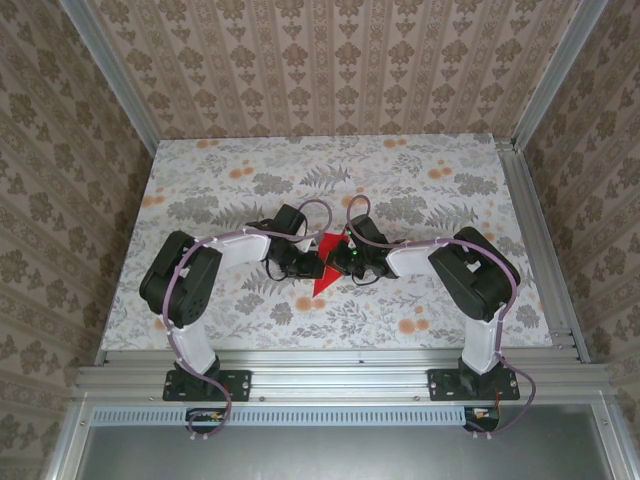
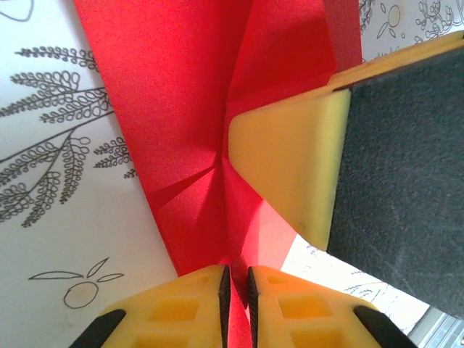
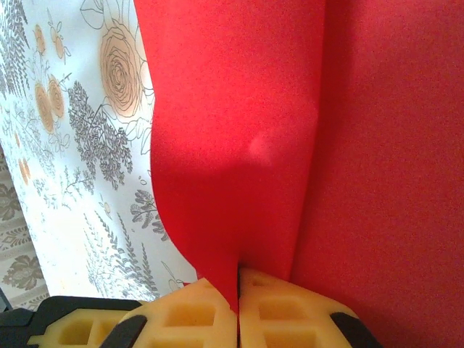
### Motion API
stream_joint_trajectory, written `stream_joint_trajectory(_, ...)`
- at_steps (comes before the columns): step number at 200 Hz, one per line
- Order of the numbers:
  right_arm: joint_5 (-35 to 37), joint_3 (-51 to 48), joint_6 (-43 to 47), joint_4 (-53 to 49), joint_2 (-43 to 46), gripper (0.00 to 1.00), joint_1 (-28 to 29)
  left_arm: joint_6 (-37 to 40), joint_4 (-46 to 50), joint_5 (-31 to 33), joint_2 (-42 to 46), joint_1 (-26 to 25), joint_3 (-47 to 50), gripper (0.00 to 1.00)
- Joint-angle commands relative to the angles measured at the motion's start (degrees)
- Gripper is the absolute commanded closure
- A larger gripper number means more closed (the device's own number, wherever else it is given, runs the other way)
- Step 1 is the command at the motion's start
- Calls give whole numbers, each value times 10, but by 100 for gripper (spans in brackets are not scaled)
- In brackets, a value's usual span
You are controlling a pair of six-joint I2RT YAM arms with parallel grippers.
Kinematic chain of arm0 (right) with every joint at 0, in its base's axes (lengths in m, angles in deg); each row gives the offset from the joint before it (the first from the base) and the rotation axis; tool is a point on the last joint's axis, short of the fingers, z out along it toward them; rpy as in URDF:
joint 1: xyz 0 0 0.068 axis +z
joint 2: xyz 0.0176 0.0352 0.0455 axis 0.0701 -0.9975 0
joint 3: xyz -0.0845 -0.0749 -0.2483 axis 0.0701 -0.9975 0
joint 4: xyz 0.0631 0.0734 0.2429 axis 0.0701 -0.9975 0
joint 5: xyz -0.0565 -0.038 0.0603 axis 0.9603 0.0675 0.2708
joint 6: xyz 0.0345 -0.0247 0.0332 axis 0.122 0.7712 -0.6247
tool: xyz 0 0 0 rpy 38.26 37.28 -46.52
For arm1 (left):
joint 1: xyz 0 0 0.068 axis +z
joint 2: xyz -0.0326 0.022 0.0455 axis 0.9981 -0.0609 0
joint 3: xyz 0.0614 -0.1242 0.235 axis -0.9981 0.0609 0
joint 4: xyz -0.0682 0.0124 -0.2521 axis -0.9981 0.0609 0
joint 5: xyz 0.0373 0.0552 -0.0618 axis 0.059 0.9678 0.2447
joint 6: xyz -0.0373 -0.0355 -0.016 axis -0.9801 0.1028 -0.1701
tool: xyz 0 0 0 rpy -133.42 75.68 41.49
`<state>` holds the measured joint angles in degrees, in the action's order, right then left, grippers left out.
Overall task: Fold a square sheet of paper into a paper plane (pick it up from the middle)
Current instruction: Fourth fold the wing at the center of the table.
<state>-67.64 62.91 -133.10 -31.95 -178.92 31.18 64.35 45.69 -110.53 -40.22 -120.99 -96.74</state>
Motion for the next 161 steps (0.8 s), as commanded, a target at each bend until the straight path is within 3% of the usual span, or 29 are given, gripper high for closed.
stream_joint_trajectory(1,-8,4,-9,5,1,90,2,14,3,-8,-11,-2,-5,84)
stream_joint_trajectory(64,-5,3,-2,-1,12,85,2,13,8,-7,-10,3,-6,95)
stream_joint_trajectory(113,7,3,17,-17,44,68,-1,15,6,-5,-8,8,4,96)
stream_joint_trajectory(161,18,-14,29,-19,71,61,-11,15,3,-6,-3,15,12,96)
